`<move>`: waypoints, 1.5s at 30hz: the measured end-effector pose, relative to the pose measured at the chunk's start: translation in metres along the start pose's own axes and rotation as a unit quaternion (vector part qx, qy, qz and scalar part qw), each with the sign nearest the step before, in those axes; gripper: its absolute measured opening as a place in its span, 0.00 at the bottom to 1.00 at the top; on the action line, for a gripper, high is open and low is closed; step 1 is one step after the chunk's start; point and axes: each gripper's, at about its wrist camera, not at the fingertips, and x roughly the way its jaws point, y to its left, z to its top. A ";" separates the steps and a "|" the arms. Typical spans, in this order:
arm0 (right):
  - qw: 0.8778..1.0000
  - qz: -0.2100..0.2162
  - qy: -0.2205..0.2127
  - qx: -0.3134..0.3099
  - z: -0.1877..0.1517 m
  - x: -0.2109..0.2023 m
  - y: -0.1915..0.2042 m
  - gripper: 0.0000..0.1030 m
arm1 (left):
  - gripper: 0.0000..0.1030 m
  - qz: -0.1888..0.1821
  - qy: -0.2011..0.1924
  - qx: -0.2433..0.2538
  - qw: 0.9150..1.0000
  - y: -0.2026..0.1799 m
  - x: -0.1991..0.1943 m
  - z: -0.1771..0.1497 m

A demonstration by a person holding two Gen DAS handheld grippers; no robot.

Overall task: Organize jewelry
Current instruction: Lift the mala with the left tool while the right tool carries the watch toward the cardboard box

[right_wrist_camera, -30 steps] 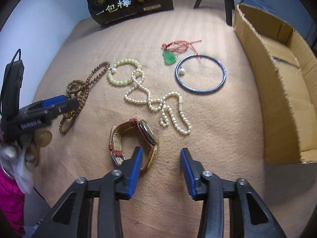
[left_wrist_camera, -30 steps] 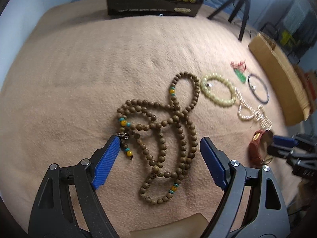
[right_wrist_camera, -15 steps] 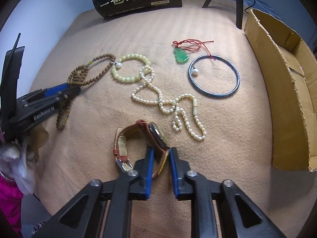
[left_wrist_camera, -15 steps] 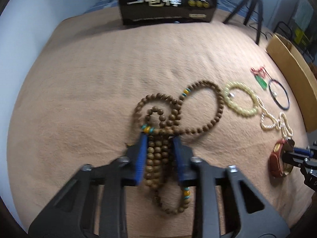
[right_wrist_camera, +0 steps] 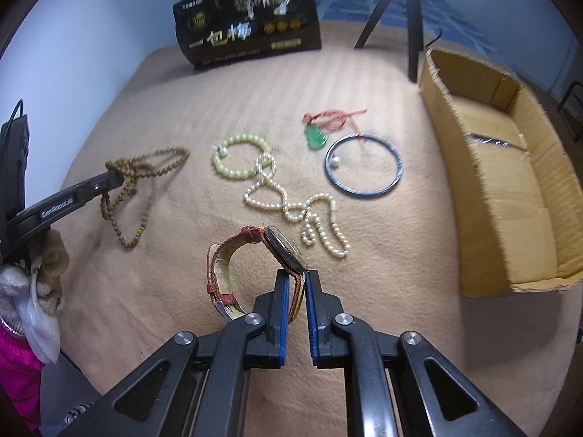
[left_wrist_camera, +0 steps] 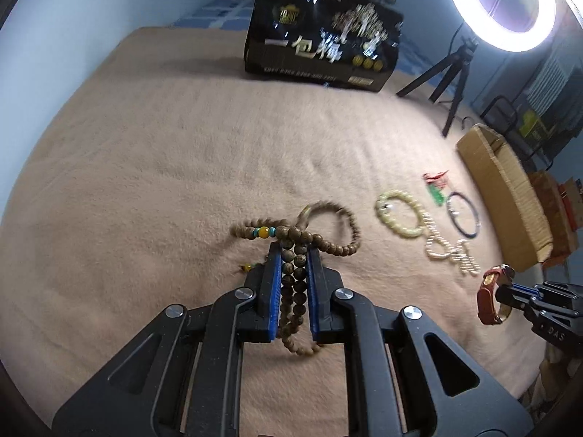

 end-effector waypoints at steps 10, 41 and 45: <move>0.999 -0.016 -0.048 0.007 -0.002 -0.053 -0.012 0.06 | 0.10 -0.039 -0.043 0.018 0.998 -0.029 -0.053 0.002; 0.985 -0.084 -0.141 0.056 0.012 -0.148 -0.123 0.06 | 0.10 -0.179 -0.141 0.137 0.964 -0.209 -0.143 0.087; 0.984 -0.093 -0.140 0.060 0.015 -0.146 -0.138 0.06 | 0.10 -0.191 -0.152 0.159 0.957 -0.243 -0.147 0.097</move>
